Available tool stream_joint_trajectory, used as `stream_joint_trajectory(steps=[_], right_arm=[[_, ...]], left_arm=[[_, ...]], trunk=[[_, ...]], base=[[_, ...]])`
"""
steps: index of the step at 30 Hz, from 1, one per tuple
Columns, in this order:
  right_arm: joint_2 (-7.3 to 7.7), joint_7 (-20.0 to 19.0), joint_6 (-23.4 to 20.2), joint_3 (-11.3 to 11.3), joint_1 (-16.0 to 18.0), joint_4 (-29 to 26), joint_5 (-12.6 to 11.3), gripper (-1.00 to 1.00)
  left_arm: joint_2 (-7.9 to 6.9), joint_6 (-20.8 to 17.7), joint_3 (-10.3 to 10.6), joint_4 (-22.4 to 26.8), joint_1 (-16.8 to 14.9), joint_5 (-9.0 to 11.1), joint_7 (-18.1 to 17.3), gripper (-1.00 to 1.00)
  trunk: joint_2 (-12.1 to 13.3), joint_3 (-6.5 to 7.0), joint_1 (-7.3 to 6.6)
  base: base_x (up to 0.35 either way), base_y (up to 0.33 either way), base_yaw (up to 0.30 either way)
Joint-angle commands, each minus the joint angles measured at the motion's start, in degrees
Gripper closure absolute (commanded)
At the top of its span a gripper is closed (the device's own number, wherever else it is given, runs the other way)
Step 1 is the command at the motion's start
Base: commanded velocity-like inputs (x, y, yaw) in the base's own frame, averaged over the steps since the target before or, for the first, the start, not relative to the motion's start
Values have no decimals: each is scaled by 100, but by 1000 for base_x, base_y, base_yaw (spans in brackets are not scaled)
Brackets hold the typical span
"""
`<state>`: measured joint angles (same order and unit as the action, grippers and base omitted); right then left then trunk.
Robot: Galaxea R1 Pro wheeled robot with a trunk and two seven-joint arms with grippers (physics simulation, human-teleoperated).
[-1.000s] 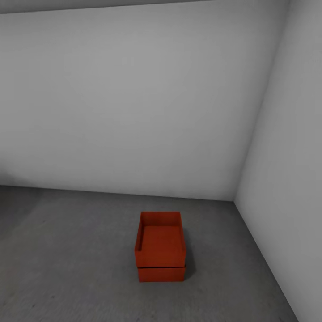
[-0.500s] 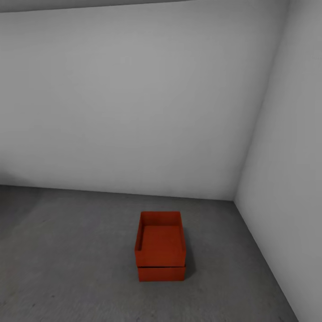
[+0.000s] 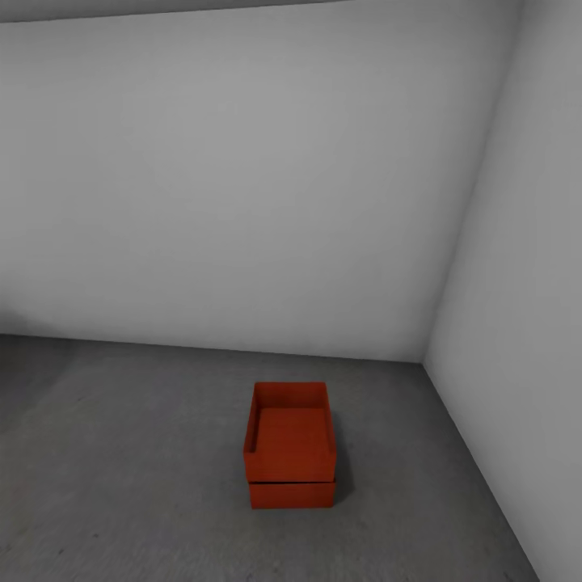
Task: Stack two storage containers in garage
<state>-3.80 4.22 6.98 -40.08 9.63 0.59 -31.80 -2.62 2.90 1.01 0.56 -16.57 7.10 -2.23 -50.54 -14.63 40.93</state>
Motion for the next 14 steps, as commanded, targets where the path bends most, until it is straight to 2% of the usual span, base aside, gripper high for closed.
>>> stream_joint_trajectory(steps=[1, 14], right_arm=[[-1, 16, 23, -50, 4, 5, -47, -100], [-10, 26, 38, -45, 6, 3, -46, -100]], left_arm=[[-2, 17, 14, -7, -5, 60, -23, -100], [-10, 17, 22, -12, -5, 46, -23, -100]], trunk=[[-5, -7, 1], [-5, -7, 1]], base=[[0, 0, 0], [0, 0, 0]])
